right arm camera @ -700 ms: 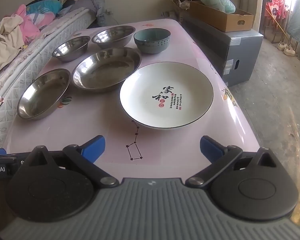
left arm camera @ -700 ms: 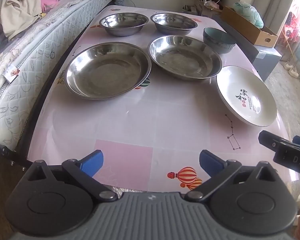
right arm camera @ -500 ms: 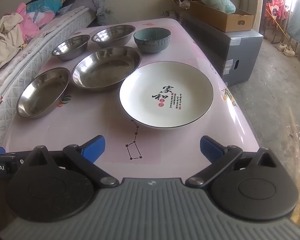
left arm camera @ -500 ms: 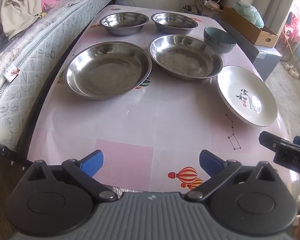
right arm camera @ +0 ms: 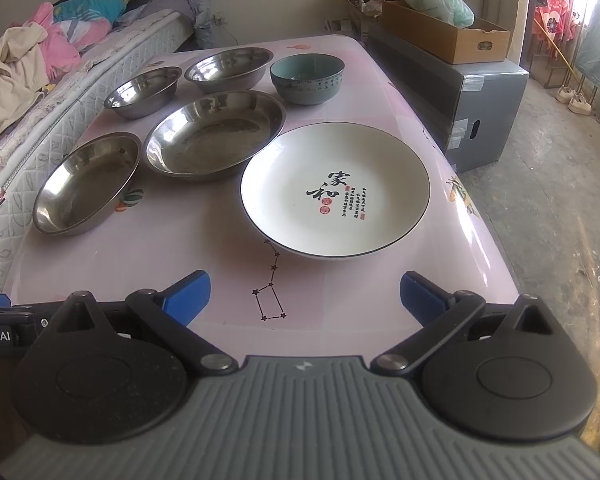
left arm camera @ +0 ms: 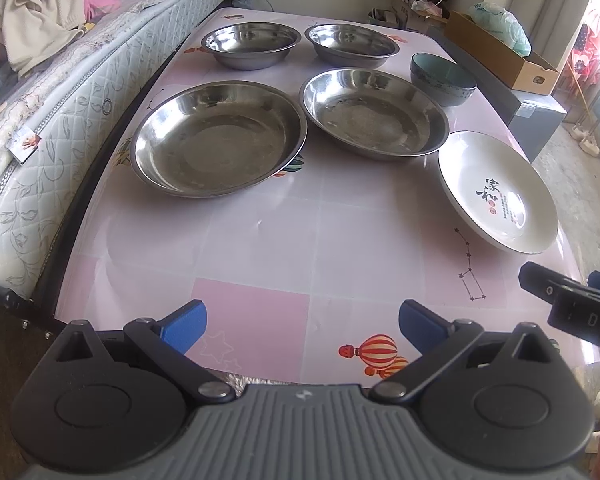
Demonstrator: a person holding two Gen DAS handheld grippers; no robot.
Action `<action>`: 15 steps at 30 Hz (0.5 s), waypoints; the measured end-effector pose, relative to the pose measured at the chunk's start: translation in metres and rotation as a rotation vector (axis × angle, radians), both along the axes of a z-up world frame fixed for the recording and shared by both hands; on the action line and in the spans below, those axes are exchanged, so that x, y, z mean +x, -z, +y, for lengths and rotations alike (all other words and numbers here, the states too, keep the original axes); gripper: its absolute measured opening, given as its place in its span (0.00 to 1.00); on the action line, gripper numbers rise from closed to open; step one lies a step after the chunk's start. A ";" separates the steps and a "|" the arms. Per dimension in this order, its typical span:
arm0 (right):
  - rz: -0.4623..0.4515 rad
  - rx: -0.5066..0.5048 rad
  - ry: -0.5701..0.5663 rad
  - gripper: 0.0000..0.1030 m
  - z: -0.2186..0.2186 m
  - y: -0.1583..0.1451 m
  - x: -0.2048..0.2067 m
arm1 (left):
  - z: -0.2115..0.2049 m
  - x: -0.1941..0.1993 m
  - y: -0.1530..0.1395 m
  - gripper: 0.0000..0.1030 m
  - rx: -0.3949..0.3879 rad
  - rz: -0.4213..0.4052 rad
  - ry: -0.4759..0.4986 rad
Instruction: Organize plates and bowls
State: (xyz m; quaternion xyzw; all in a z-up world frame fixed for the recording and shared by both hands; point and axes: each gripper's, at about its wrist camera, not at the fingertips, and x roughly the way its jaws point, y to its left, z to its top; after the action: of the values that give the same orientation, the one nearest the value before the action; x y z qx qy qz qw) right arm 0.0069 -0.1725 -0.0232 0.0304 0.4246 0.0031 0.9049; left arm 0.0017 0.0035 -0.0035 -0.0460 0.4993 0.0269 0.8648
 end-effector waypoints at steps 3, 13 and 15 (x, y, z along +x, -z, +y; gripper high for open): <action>0.002 -0.003 -0.003 0.99 0.001 0.000 0.000 | 0.001 0.000 0.001 1.00 0.001 0.009 -0.001; 0.008 -0.006 -0.009 0.99 0.003 0.001 0.000 | 0.001 0.000 0.003 1.00 0.004 0.016 -0.003; 0.007 -0.007 -0.010 0.99 0.003 0.001 0.000 | 0.001 0.000 0.003 1.00 0.002 0.018 -0.004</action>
State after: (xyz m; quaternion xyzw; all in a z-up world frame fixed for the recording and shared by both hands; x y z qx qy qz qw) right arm 0.0068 -0.1695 -0.0237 0.0251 0.4281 0.0057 0.9034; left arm 0.0020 0.0048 -0.0063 -0.0459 0.5070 0.0293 0.8602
